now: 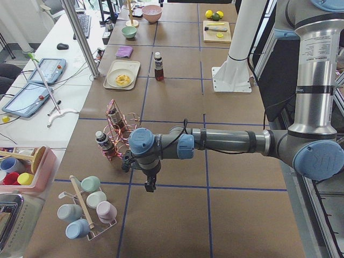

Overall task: Place tea on tray
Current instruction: 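Reach the right gripper over the standing tea bottle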

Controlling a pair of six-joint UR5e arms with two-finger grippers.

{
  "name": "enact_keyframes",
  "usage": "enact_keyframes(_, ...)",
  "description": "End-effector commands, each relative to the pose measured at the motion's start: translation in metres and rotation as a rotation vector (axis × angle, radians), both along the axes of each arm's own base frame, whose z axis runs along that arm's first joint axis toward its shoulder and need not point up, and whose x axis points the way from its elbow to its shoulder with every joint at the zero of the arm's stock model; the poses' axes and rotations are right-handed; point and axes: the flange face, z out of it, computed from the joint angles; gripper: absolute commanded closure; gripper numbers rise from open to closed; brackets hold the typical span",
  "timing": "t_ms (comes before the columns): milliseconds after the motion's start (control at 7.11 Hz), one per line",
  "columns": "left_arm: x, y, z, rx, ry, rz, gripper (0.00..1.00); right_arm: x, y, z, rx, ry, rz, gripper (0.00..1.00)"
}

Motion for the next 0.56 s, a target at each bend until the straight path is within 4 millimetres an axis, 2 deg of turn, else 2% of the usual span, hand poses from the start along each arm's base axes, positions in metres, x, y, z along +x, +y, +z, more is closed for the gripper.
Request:
enact_keyframes(0, 0.0, -0.001, -0.002, 0.01, -0.001, -0.002, 0.0, -0.11, -0.003, -0.113, -0.076, -0.078, 0.017, 0.0)
enact_keyframes(281, 0.0, -0.002, -0.002, 0.015, -0.001, -0.002, 0.0, -0.186, 0.01, -0.185, -0.112, -0.072, 0.079, 0.0)
enact_keyframes(422, 0.0, -0.002, -0.003, 0.016, -0.001, -0.002, 0.0, -0.216, 0.021, -0.223, -0.131, -0.046, 0.117, 0.0)
